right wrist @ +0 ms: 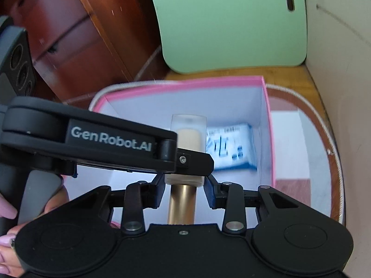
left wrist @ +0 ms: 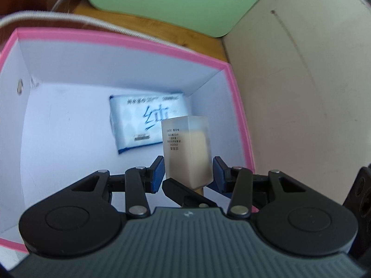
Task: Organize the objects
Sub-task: 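Lift the foundation bottle and carry it into the pink box, then lower the bottle beside the wipes and open the left gripper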
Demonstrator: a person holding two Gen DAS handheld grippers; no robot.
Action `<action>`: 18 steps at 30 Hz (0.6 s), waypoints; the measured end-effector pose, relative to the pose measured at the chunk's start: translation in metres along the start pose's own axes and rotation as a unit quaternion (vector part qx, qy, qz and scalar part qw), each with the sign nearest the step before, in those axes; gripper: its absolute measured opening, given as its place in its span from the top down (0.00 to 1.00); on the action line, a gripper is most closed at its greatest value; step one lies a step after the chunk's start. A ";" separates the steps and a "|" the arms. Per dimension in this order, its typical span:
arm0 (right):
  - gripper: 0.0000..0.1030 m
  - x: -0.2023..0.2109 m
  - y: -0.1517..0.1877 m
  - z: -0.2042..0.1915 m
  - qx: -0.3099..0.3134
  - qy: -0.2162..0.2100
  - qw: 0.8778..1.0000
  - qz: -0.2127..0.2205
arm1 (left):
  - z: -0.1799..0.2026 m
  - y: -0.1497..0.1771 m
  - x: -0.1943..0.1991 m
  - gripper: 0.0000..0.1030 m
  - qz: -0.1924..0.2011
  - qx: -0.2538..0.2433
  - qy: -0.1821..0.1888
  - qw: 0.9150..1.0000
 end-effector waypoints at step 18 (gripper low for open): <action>0.60 -0.041 0.020 -0.010 0.015 0.032 0.996 -0.081 | -0.035 -0.003 -0.048 0.57 -0.054 0.123 -0.011 0.991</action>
Point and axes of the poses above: each gripper's, at about its wrist camera, not at the fingertips, and x roughly against the way its jaws point, z to its right, y to its underside, the point moved 4 cm from there along -x, roughly the way its jaws point, and after that the axes turned 15 degrees about x, right-handed, at the moved point
